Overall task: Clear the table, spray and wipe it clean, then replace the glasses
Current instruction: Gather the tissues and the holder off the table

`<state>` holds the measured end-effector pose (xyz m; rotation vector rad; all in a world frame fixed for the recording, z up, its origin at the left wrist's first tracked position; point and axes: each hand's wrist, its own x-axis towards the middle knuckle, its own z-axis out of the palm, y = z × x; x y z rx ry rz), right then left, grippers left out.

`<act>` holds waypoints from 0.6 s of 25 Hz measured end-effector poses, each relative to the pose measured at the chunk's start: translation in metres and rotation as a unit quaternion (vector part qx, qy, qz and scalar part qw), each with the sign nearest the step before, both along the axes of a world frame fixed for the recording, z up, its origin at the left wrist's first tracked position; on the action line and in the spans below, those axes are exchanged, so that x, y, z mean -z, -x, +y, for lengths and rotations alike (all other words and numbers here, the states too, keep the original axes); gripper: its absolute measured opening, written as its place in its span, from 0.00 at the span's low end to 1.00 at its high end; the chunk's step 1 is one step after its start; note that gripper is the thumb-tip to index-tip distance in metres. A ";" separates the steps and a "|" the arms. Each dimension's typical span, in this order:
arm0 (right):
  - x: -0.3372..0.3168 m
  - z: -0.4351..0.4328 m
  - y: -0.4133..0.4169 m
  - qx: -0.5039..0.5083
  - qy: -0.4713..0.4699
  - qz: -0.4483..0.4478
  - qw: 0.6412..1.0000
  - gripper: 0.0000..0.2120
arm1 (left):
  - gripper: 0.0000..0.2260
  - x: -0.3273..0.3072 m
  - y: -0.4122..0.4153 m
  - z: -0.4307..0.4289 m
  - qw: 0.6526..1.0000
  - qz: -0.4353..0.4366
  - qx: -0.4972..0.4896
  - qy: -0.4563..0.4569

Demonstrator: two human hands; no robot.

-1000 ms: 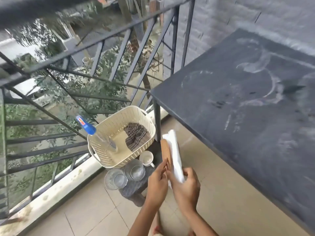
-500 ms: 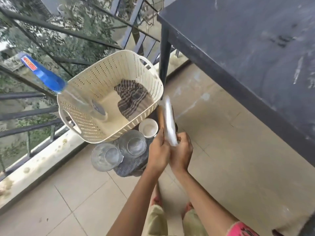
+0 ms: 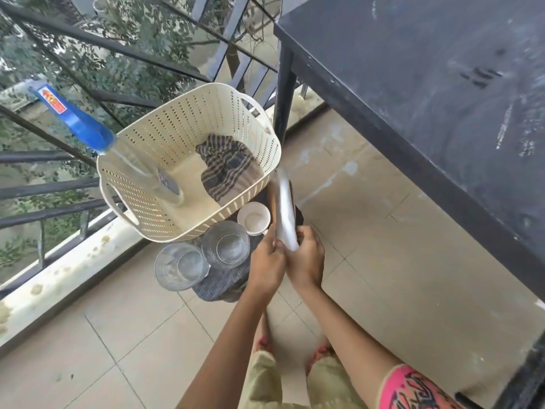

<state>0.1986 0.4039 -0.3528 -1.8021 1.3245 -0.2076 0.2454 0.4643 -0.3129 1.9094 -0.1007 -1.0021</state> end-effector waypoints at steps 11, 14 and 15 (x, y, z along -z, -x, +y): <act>-0.129 0.002 -0.028 -0.041 0.003 -0.148 0.988 0.15 | 0.21 -0.119 -0.031 0.045 0.975 -0.113 -0.179 0.065; -0.152 0.009 -0.064 -0.105 0.064 -0.163 0.979 0.14 | 0.21 -0.139 -0.065 0.066 0.946 -0.228 -0.225 0.046; -0.153 0.009 -0.077 -0.125 0.078 -0.151 0.978 0.14 | 0.23 -0.140 -0.078 0.073 0.937 -0.256 -0.236 0.032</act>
